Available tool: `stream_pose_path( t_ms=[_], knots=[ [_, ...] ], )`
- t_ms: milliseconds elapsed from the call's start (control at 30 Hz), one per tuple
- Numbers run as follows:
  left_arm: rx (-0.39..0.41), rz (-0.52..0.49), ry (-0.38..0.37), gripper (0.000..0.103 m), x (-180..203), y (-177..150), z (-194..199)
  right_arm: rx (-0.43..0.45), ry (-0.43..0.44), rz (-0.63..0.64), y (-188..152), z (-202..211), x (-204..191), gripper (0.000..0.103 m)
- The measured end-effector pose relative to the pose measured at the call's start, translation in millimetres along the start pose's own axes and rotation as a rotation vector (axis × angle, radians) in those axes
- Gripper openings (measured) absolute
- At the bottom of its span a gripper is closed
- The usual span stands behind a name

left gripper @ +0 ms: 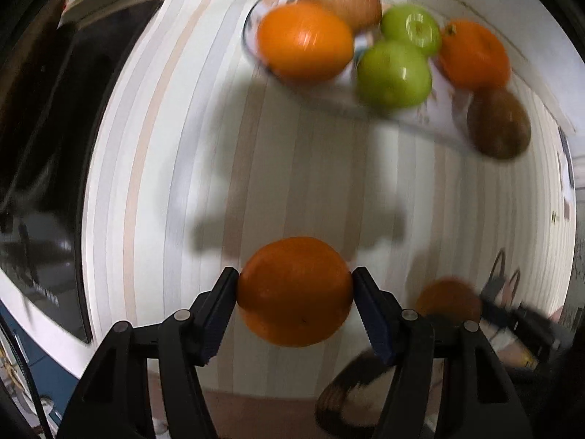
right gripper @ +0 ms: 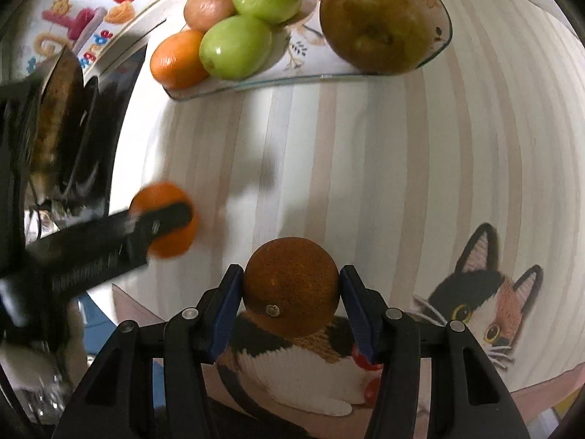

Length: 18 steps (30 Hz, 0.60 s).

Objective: Organize fruits
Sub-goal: 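Lower the tangerine onto the plate and open the right tool while the left tool places its tangerine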

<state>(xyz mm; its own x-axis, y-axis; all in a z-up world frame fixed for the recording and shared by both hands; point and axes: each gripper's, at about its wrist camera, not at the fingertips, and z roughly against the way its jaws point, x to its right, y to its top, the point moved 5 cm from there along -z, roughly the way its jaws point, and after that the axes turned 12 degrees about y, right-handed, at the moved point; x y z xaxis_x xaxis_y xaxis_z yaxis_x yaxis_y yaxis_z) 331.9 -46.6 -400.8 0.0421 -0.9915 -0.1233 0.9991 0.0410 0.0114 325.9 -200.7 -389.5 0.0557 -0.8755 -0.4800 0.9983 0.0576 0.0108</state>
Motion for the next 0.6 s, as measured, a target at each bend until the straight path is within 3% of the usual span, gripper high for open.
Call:
stream_pose_path(
  t_ms=[467,600],
  knots=[
    [0.035,-0.001,0.021,0.061,-7,-23,-6,0.008,-0.034,0.013,-12,1,0,0.057],
    [0.03,-0.005,0.008,0.061,4,-15,1,0.021,-0.035,0.008,-15,3,-1,0.056]
  ],
)
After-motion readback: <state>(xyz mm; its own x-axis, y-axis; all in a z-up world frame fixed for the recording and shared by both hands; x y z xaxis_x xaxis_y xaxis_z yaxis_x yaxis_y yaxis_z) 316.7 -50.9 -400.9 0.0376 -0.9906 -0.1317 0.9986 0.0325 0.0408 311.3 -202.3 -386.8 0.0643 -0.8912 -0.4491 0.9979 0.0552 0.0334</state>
